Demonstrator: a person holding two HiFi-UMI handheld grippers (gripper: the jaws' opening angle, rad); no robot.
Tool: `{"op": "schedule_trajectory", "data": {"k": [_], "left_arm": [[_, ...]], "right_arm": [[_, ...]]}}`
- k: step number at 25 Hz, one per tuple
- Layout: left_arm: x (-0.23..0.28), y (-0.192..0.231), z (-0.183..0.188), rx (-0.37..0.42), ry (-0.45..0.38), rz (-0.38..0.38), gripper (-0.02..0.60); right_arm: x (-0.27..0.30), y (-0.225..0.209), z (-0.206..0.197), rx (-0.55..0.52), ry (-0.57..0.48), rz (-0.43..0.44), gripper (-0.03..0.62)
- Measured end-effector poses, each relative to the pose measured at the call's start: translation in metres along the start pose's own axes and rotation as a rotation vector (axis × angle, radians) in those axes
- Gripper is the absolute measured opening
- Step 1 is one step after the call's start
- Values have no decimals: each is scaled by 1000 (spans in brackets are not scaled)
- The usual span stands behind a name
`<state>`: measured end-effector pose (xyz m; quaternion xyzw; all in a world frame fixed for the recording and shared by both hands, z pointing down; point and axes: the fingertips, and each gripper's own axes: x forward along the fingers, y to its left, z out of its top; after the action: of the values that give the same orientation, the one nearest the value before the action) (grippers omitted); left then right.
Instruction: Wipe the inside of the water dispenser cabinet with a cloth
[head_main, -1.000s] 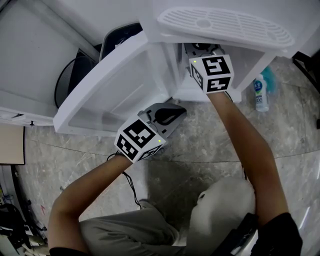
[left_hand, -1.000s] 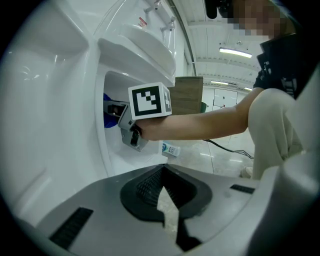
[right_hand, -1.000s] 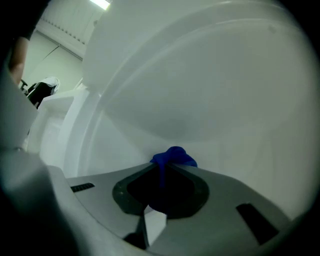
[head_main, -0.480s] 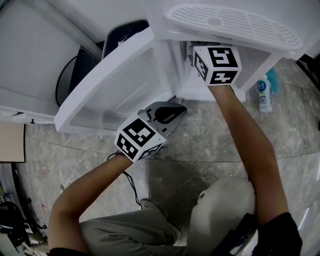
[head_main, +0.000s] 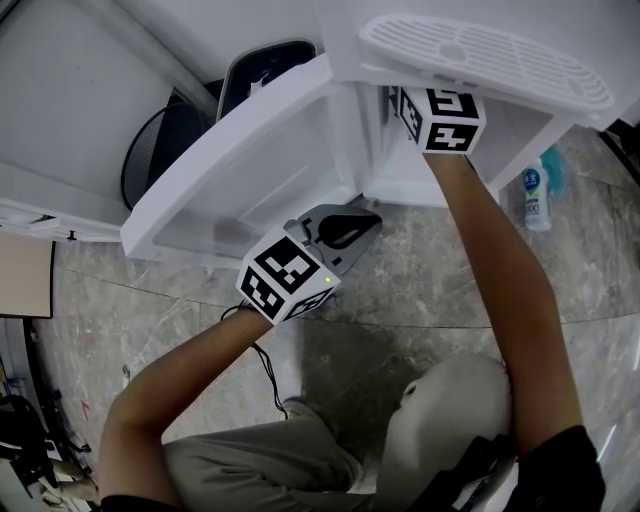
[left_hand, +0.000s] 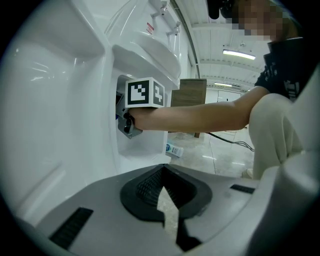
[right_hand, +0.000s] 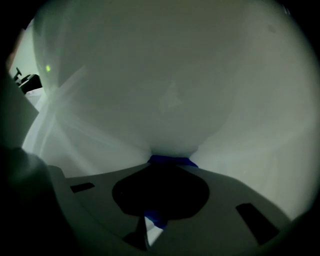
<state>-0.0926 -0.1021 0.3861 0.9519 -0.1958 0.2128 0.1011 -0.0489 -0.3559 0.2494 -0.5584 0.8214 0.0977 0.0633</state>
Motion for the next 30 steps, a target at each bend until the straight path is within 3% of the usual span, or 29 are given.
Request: {"op": "schedule_trajectory", "data": {"k": [9,19,30], "left_arm": [[-1,0,1,-5,-8,-3,6],[-3,0,-6,-23,-1,-6,6],[-3,2,6,-33,-33,-4,6]], "right_arm": [[-26,18,8,14,-22,40,28],[-6,1,-1,0,3,-3,28],[-2,8,-2,4,1,21,28]]}}
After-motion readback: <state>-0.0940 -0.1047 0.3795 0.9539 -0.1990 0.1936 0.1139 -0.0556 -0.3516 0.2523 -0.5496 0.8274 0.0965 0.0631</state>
